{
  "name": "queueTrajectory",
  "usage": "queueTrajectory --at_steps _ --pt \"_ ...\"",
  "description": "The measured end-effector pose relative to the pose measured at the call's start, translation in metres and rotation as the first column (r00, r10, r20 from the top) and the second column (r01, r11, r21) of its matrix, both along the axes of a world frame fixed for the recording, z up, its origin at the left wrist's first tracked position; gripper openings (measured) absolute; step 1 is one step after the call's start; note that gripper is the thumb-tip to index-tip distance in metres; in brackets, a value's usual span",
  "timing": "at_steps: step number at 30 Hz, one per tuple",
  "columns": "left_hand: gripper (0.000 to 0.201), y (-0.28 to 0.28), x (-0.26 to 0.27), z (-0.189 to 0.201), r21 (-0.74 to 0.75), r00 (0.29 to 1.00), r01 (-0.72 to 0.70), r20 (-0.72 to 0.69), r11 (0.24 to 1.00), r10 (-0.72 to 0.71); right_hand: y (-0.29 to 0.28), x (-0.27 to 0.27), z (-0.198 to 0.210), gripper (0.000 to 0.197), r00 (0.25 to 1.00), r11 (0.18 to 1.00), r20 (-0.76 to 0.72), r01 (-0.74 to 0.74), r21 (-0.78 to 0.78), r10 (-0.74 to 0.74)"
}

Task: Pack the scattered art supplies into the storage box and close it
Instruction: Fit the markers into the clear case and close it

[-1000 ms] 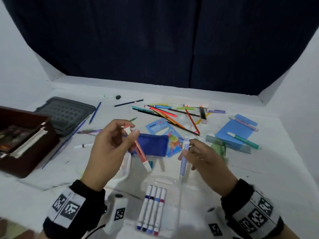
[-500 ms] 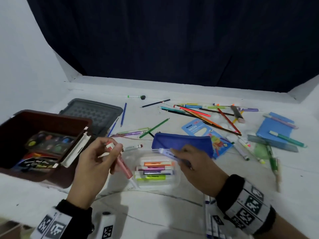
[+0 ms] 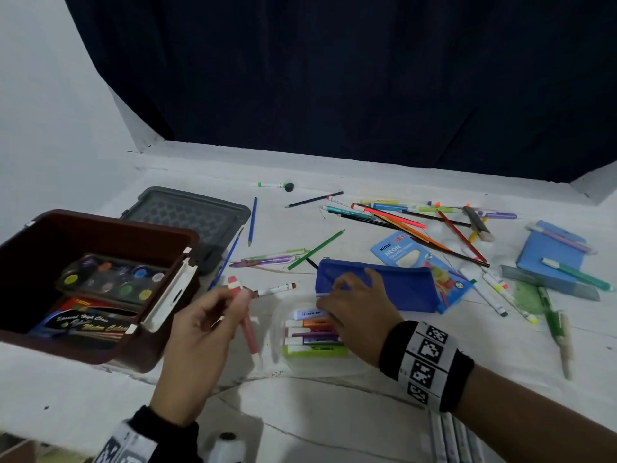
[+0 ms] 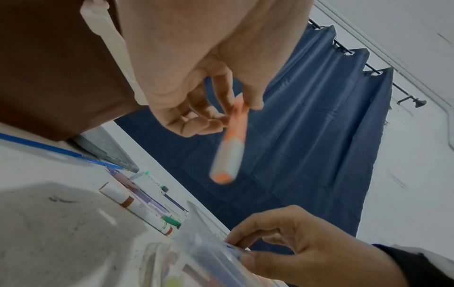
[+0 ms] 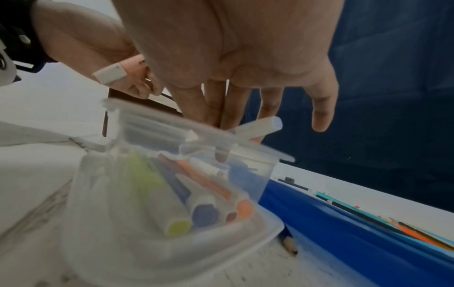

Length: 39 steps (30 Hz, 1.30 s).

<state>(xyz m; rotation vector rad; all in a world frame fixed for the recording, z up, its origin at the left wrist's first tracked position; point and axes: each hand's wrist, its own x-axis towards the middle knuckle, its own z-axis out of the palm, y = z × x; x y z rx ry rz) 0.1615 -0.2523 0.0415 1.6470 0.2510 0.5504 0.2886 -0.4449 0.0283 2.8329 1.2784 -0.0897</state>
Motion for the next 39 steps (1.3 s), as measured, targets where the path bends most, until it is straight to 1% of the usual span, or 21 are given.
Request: queueTrajectory --at_steps 2,5,7,9,10,11,12,14,15,16,18,20,21,23,24,26,28,31,33,37,39 --pt "0.033 0.000 0.005 -0.001 -0.045 1.000 0.004 0.009 0.999 -0.004 0.002 0.001 -0.004 0.027 1.000 1.000 -0.008 0.006 -0.019 -0.006" --pt "0.039 -0.003 0.012 -0.004 -0.170 0.999 0.034 -0.005 0.985 -0.035 0.004 0.003 -0.011 0.024 0.999 0.999 -0.040 0.000 -0.036 -0.001" --pt "0.041 -0.004 0.015 -0.010 -0.168 0.995 0.084 -0.044 0.982 -0.093 0.007 0.003 -0.014 0.025 0.999 0.999 -0.050 -0.005 -0.045 0.003" --pt "0.040 -0.004 0.017 -0.018 -0.114 0.977 0.155 -0.132 0.981 -0.169 0.008 0.003 -0.016 0.026 0.999 0.999 -0.043 -0.008 -0.037 0.007" --pt "0.035 -0.003 0.018 -0.022 -0.055 0.964 0.202 -0.168 0.978 -0.208 0.008 0.003 -0.017 0.027 0.999 1.000 -0.045 -0.008 -0.023 0.007" --pt "0.029 -0.002 0.018 -0.026 0.055 0.954 0.252 -0.185 0.966 -0.238 0.008 0.002 -0.016 0.026 0.999 1.000 -0.045 -0.009 -0.006 0.009" --pt "0.026 -0.001 0.018 -0.029 0.201 0.947 0.293 -0.195 0.935 -0.255 0.007 0.002 -0.017 0.026 0.999 1.000 -0.040 -0.012 0.010 0.013" --pt "0.032 0.001 0.020 -0.030 0.469 0.928 0.371 -0.225 0.801 -0.298 0.003 0.005 -0.016 0.027 0.999 0.997 -0.042 -0.029 0.074 0.032" --pt "0.035 0.002 0.023 -0.030 0.551 0.915 0.402 -0.252 0.731 -0.314 -0.001 0.007 -0.016 0.029 0.997 0.990 -0.058 -0.037 0.133 0.045" --pt "0.036 0.001 0.027 -0.027 0.616 0.906 0.423 -0.275 0.665 -0.321 -0.005 0.009 -0.016 0.030 0.995 0.976 -0.080 -0.040 0.216 0.059" --pt "0.038 -0.001 0.037 -0.023 0.716 0.891 0.446 -0.299 0.538 -0.341 -0.015 0.014 -0.014 0.025 0.992 0.917 -0.101 -0.026 0.398 0.072" --pt "0.037 -0.006 0.048 -0.020 0.791 0.884 0.447 -0.318 0.419 -0.342 -0.025 0.017 -0.011 0.019 0.993 0.861 -0.112 0.028 0.508 0.034" --pt "0.033 -0.011 0.054 -0.018 0.825 0.885 0.438 -0.325 0.358 -0.333 -0.030 0.018 -0.010 0.018 0.991 0.854 -0.134 0.061 0.517 0.010" --pt "0.026 -0.023 0.065 -0.018 0.871 0.887 0.416 -0.325 0.261 -0.328 -0.038 0.021 -0.011 0.018 0.978 0.875 -0.207 0.111 0.472 -0.012" --pt "0.025 -0.028 0.070 -0.019 0.882 0.884 0.414 -0.331 0.224 -0.329 -0.041 0.023 -0.012 0.018 0.970 0.890 -0.243 0.128 0.437 -0.020" --pt "0.031 -0.039 0.078 -0.023 0.891 0.878 0.425 -0.362 0.161 -0.313 -0.044 0.025 -0.016 0.020 0.952 0.910 -0.304 0.154 0.385 -0.032" --pt "0.037 -0.045 0.084 -0.028 0.890 0.874 0.439 -0.391 0.125 -0.287 -0.045 0.027 -0.020 0.022 0.940 0.916 -0.340 0.160 0.368 -0.027" --pt "0.019 -0.050 0.088 -0.030 0.890 0.879 0.444 -0.410 0.106 -0.245 -0.045 0.030 -0.021 0.022 0.941 0.918 -0.338 0.140 0.371 -0.007" --pt "0.012 -0.052 0.089 -0.031 0.893 0.885 0.441 -0.417 0.087 -0.207 -0.046 0.031 -0.021 0.021 0.941 0.920 -0.338 0.135 0.367 -0.003" --pt "0.012 -0.055 0.089 -0.033 0.894 0.890 0.442 -0.426 0.079 -0.163 -0.046 0.031 -0.019 0.021 0.936 0.924 -0.352 0.130 0.360 0.006" --pt "0.016 -0.057 0.089 -0.030 0.895 0.894 0.439 -0.426 0.082 -0.137 -0.046 0.032 -0.018 0.020 0.934 0.925 -0.357 0.131 0.357 0.005"
